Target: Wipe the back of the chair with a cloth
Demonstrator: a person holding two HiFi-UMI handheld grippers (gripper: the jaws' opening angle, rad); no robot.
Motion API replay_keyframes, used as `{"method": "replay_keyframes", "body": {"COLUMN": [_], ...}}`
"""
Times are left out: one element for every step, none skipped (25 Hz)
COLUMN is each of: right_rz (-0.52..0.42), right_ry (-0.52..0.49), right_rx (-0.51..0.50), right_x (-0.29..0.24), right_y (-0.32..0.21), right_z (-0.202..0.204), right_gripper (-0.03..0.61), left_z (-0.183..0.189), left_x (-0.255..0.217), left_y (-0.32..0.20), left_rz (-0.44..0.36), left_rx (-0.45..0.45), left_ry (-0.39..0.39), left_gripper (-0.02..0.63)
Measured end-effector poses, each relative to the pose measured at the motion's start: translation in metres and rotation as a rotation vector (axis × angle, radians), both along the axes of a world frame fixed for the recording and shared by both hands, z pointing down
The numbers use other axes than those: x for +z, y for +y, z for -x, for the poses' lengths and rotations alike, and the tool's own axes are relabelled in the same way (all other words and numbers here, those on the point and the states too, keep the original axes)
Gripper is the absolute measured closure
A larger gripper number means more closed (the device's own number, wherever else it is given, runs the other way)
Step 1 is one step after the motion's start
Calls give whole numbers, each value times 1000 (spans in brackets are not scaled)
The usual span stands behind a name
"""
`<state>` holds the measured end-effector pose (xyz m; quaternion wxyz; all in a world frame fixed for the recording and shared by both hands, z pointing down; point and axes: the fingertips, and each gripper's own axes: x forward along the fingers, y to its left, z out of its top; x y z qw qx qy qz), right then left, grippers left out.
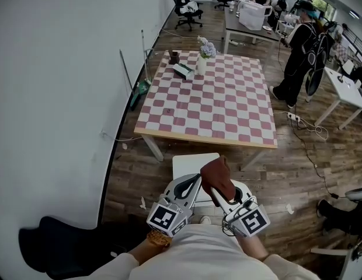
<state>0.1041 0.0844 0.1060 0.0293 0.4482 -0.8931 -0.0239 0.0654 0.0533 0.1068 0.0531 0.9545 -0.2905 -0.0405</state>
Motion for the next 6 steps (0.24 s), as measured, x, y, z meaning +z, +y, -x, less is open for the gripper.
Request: {"method": "replay_keyframes", "body": {"right_rz": [-3,-6,-9,-11,-12,-12], "right_ry": [1,2,5,8,11,13], "right_rx": [4,7,8,8,8,8], "right_x": [0,0,0,0,0,0], "right_y": [-1,-1,-2,-3,-4,-6], "right_z": [0,-1,-2,-2,-3,-3], "right_gripper": [483,483,483,483,483,483], "left_z": [0,1,1,1,2,2], "left_x": [0,1,1,1,1,1], "left_y": [-1,-1,-2,-4,-5,-7], "left_rz": [1,3,4,4,4,4], "left_rx": [-1,-3,-5,-8,-10,-12], "left_ry": [1,2,2,2,1,0], "left_gripper": [589,589,589,589,588,589]}}
